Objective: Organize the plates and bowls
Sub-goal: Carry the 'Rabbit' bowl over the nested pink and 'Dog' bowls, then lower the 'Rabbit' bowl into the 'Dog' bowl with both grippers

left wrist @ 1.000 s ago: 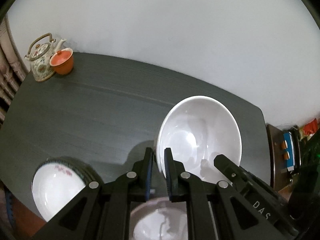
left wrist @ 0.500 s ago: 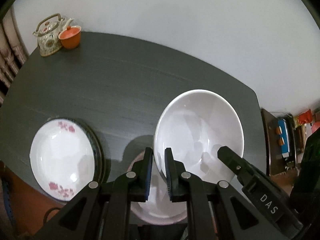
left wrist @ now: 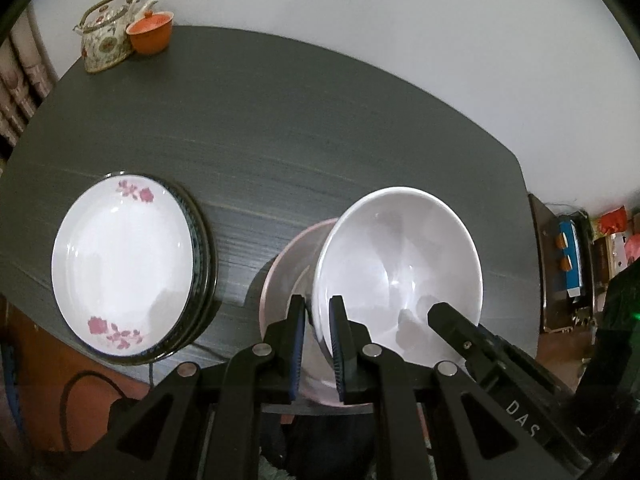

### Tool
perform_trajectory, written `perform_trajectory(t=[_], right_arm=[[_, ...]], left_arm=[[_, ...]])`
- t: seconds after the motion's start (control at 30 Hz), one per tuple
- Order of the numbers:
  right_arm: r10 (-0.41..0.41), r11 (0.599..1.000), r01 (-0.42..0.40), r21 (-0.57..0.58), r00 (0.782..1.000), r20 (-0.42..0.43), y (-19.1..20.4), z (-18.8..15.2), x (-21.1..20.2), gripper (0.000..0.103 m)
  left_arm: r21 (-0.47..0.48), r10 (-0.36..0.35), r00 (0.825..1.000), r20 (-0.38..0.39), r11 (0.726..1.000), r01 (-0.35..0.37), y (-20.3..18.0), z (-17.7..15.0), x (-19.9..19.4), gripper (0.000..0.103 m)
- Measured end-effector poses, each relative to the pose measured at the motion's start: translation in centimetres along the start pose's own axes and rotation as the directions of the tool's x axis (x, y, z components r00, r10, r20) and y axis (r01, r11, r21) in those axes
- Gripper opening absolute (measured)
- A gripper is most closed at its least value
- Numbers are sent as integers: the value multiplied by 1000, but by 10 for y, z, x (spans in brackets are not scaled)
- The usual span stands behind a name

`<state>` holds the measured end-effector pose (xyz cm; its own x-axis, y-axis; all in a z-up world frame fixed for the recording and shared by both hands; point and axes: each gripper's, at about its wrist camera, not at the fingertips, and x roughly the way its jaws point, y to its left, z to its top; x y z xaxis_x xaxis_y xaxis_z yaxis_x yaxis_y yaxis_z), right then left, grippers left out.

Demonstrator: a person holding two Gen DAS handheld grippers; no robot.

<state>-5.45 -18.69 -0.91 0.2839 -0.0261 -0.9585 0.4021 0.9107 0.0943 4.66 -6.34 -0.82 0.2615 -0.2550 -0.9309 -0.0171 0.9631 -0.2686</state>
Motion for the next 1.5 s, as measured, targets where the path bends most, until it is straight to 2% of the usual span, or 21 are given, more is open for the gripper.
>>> perform_trajectory(t=[0.23,0.83,1.5], right_arm=[[-13,1000,14,5,1000,-18,-10,-12,0,16],[-20,999,22,26,998,-61,-17,-12,15,17],[-12,1000,14,25,998,-64,-19,-16,18,21]], left_arm=[[12,13,1000,-17,1000,-13,1,-10,9,12],[25,51,997,-61,998,-49,-4,-19,25,13],[32,80,995,-56,996,-79,-6,-21,32,13]])
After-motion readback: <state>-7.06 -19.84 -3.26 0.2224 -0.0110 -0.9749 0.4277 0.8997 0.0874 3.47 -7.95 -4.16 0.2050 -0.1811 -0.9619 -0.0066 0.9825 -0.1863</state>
